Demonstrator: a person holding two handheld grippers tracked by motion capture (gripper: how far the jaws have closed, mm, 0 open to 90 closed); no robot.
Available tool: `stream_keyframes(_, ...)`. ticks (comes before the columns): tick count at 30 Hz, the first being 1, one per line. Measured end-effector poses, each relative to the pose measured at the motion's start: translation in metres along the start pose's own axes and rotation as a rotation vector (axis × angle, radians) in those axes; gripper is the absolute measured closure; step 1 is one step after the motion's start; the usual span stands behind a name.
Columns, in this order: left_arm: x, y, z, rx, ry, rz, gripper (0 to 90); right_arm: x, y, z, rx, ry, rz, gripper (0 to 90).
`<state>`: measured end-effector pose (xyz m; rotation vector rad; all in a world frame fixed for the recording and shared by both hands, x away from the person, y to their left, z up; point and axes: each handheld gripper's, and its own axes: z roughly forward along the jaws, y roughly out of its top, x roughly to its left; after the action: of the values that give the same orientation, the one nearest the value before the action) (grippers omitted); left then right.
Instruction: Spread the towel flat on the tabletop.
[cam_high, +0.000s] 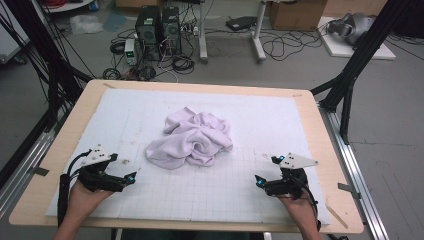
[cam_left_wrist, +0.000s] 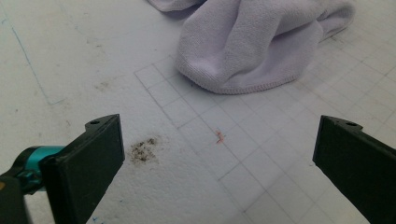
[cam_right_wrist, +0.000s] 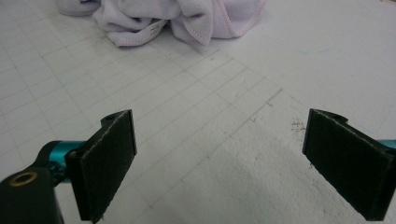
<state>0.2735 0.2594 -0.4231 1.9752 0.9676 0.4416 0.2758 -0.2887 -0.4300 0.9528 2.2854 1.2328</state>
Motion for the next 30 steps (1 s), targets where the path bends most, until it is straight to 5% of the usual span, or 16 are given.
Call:
stream_keyframes(18, -0.002, 0.006, 0.001, -0.019, 0.003, -0.003, 2.6, 0.002, 0.011, 0.006, 0.001, 0.011, -0.005, 8.9)
stream_keyframes(30, -0.006, 0.035, 0.011, -0.044, -0.02, 0.036, 7.0, 0.009, 0.066, 0.038, 0.022, 0.115, -0.08, 9.3)
